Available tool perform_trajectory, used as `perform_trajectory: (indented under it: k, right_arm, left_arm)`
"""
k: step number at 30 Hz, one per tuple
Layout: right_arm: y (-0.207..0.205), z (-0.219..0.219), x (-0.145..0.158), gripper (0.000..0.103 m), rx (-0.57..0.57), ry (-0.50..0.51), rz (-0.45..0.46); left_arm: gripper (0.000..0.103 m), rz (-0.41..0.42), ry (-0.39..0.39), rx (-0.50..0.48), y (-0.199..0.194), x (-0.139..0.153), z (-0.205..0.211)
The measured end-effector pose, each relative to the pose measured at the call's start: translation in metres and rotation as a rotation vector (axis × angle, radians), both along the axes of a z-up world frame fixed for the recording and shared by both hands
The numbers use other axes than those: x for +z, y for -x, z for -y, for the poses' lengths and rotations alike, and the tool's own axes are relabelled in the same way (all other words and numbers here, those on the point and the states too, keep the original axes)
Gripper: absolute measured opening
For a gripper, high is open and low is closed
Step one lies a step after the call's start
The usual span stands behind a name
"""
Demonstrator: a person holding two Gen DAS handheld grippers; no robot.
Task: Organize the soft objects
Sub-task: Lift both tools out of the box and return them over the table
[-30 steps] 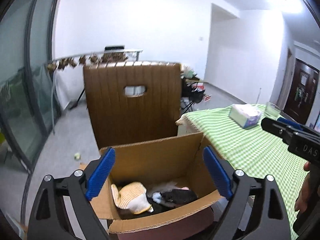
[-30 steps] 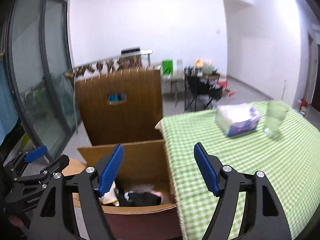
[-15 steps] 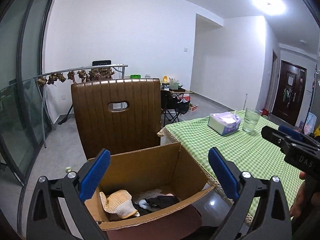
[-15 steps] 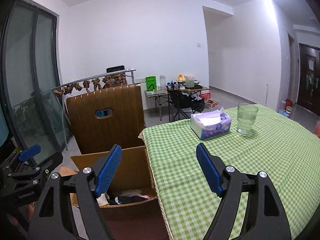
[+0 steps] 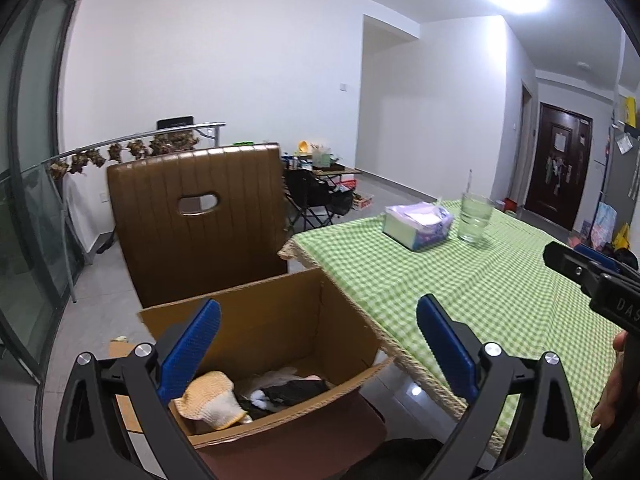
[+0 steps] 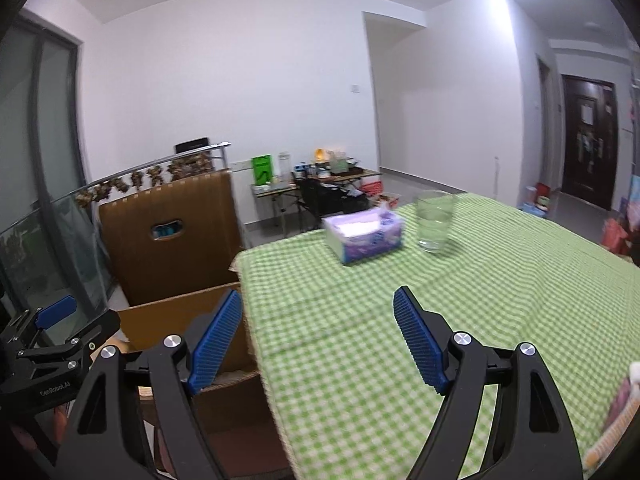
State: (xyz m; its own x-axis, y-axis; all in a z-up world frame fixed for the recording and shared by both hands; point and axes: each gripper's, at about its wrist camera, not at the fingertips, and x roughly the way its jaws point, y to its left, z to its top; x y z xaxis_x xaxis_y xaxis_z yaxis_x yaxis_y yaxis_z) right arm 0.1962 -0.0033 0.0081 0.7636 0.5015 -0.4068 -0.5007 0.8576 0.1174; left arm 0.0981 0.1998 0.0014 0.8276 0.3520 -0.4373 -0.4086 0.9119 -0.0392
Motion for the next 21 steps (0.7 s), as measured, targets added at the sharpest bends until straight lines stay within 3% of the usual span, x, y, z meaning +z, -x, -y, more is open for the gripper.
perform_trajectory:
  k: [5,13,21]
  right_arm:
    - [0.003,0.048,-0.006,0.075,-0.117,0.007,-0.01]
    - [0.02,0.15,-0.018,0.075,-0.378,0.064,-0.067]
    - [0.068,0.263,-0.022,0.075,-0.673,0.117,-0.102]
  left_arm:
    - [0.095,0.007,-0.011,-0.099,-0.026,0.002,0.035]
    - [0.095,-0.014,0.033,-0.349,-0.067,-0.009,0.123]
    - [0.095,-0.058,0.073,-0.577,-0.092,-0.023,0.21]
